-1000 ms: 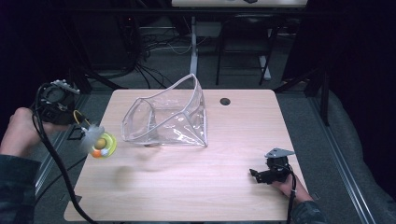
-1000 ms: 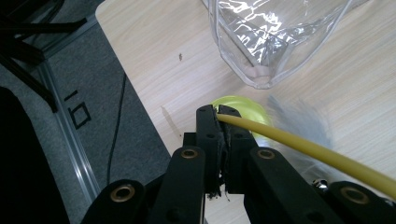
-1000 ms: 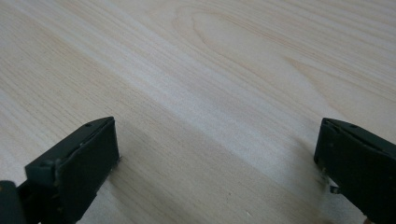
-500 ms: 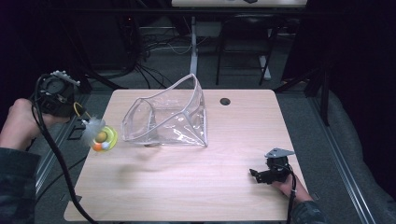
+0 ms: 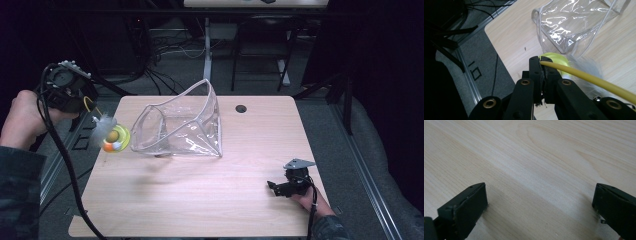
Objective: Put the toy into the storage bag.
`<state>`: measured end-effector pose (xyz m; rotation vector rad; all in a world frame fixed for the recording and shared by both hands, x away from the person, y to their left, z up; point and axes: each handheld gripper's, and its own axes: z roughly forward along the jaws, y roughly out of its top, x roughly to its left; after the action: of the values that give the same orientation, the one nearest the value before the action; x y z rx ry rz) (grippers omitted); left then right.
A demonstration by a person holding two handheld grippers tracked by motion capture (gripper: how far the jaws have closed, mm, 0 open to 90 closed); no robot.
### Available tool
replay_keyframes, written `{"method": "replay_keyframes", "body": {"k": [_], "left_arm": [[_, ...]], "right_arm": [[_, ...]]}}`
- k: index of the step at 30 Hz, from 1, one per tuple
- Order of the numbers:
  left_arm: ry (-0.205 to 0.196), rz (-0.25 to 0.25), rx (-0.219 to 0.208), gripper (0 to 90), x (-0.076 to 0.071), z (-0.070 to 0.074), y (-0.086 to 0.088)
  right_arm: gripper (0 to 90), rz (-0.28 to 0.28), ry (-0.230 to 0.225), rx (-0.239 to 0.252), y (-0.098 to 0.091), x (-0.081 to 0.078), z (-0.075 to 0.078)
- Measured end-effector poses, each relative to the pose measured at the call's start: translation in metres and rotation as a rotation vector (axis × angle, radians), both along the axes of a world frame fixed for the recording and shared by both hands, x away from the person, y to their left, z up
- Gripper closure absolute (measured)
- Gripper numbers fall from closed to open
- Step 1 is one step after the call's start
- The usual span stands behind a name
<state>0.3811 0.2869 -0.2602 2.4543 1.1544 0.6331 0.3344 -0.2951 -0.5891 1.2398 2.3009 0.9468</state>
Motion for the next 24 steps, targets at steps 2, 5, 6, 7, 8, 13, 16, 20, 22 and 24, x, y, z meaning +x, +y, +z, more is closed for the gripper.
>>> {"method": "replay_keyframes", "body": {"k": [2, 5, 6, 7, 8, 13, 16, 20, 22, 24], "left_arm": [[-0.004, -0.002, 0.001, 88.0, 0.001, 0.002, -0.001], [-0.012, -0.011, 0.007, 88.0, 0.004, 0.009, -0.006], [-0.012, -0.011, 0.007, 88.0, 0.004, 0.009, -0.006], [-0.015, -0.018, 0.010, 88.0, 0.006, 0.012, -0.009], [-0.015, -0.018, 0.010, 88.0, 0.006, 0.012, -0.009], [-0.028, -0.037, 0.015, 88.0, 0.011, 0.020, -0.018], [-0.030, -0.043, 0.013, 87.9, 0.014, 0.023, -0.023], [-0.035, -0.054, 0.016, 88.0, 0.017, 0.026, -0.027], [-0.033, -0.060, 0.020, 88.0, 0.020, 0.029, -0.032], [-0.035, -0.066, 0.022, 88.0, 0.023, 0.031, -0.035]], "right_arm": [[0.0, 0.000, 0.000, 0.000, 0.000, 0.000, 0.000], [0.0, 0.000, 0.000, 0.000, 0.000, 0.000, 0.000], [0.0, 0.000, 0.000, 0.000, 0.000, 0.000, 0.000], [0.0, 0.000, 0.002, 0.000, 0.000, 0.000, 0.000], [0.0, 0.001, 0.000, 0.000, 0.000, 0.000, 0.000], [0.0, 0.000, 0.001, 0.000, 0.000, 0.000, 0.000], [0.0, 0.001, 0.001, 0.000, 0.000, 0.000, 0.000], [0.0, 0.001, 0.001, 0.000, 0.000, 0.000, 0.000], [0.0, 0.001, 0.001, -0.001, 0.000, 0.000, 0.000], [0.0, 0.001, 0.001, -0.001, 0.000, 0.000, 0.000]]}}
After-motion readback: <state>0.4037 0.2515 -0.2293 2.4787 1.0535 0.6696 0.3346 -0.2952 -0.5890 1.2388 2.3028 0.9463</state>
